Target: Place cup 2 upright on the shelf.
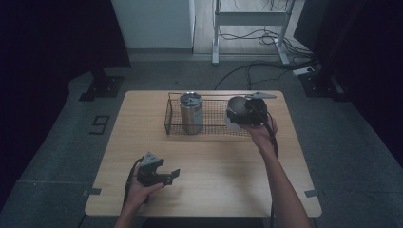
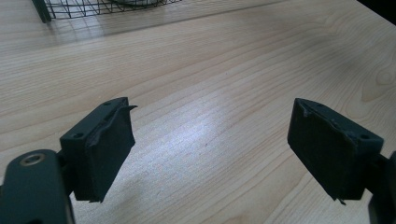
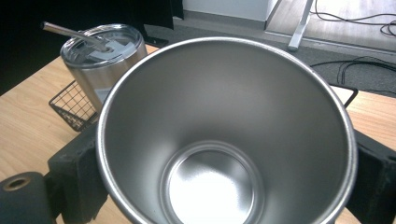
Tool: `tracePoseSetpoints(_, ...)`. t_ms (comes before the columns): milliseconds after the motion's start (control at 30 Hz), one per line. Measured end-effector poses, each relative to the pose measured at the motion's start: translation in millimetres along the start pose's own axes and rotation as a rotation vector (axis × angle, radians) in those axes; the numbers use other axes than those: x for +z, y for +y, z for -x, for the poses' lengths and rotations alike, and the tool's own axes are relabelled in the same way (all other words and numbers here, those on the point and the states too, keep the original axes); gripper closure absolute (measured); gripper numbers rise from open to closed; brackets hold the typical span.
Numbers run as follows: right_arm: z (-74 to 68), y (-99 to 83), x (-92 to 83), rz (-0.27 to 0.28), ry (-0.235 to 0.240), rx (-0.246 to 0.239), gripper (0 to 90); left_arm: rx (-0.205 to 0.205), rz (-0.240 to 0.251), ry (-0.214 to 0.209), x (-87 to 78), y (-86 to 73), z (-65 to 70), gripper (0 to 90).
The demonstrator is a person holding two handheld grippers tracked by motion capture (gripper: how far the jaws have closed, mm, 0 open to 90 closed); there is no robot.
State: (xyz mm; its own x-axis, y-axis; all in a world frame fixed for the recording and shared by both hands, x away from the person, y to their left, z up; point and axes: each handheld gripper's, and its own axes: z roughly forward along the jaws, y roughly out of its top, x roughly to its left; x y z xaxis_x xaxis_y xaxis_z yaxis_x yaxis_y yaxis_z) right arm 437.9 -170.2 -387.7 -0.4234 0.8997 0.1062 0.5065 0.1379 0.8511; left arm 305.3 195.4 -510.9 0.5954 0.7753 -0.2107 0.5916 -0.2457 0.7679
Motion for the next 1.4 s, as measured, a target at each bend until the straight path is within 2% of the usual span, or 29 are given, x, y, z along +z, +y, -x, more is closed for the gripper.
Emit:
tracePoseSetpoints(500,15.2,9.5,22.0,-0.018,-0.01,0.007,7.0,-0.014,0.002,0.006,-1.7,-1.3,-6.7,14.6)
tracePoseSetpoints(733,17.3,14.5,28.1,-0.025,-0.01,-0.001,7.0,-0.018,0.005,-0.005,-3.3,-0.6,-6.8,14.6)
tracePoseSetpoints(1000,19.8,15.9,38.7,-0.038,-0.004,0.006,7.0,-0.019,0.003,-0.004,-3.3,-0.9,-7.5,14.7)
tracePoseSetpoints(1400,23.0,20.3,55.8,-0.057,-0.019,0.003,7.0,-0.02,0.003,0.001,-4.5,-1.4,-9.3,14.7)
